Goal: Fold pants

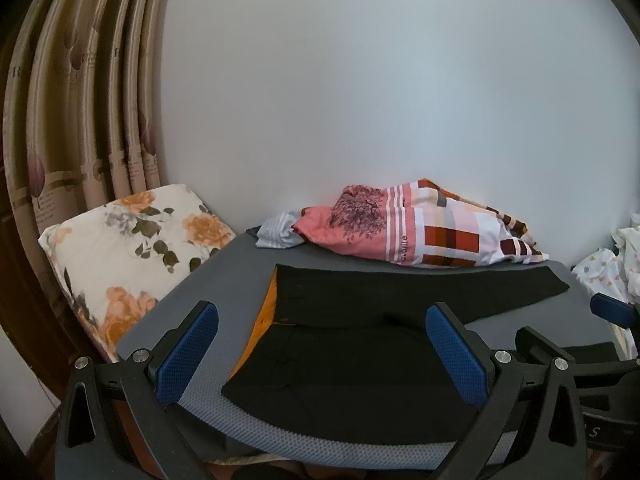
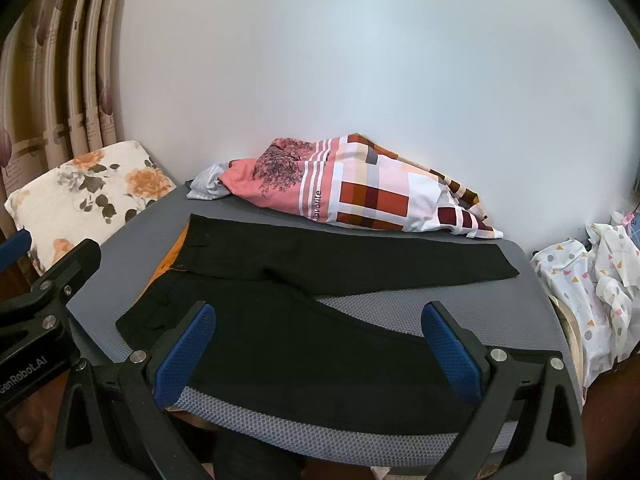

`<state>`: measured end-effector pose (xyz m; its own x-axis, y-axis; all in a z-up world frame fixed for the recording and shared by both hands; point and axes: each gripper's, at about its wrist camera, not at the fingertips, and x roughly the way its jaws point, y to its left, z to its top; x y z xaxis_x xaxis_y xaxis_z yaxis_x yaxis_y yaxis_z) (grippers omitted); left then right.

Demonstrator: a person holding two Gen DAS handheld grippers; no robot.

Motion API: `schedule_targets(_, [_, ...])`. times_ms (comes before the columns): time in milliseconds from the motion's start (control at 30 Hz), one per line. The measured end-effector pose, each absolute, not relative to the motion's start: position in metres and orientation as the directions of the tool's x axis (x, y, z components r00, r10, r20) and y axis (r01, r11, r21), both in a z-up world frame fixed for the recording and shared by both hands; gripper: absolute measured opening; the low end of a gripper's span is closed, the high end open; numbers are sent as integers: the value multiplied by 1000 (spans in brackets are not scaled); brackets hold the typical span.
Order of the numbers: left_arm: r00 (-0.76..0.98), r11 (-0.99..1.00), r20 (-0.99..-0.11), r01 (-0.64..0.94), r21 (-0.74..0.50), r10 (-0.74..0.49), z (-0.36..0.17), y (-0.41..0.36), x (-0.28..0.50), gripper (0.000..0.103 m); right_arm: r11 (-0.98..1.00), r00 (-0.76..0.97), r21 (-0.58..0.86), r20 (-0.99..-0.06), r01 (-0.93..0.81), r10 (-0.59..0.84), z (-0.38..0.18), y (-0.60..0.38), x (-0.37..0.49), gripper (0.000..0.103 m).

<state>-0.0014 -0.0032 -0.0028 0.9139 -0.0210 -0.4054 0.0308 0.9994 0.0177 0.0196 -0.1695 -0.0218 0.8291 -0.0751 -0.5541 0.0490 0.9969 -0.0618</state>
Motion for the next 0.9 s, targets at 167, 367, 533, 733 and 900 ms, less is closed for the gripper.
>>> schedule_targets(167, [910,1000,-414,10,23,0,-4,-4,-1,103,997,826,-58,-560,44,-69,-22,-167,22,102])
schedule_targets(367, [905,999,-425,-33,21,38,-7,4,4,103,998,823,-52,-565,44,-66,-29,-166,26,102])
schedule_targets(533, [910,1000,-414,-12,3,12,-9,9,7,103,998,818,-53,-571,43,-65,-31,-166,29,102])
schedule_targets(733, [902,998,-428,65,3,-58,-17,10,15,103,998,810,-42,-583,46,-62,-38,-166,34,102])
schedule_targets(900, [855,994,-508,111,-14,-103,-31,11,33,103,998,799,-33,-598,53,-62,-44,-170,41,102])
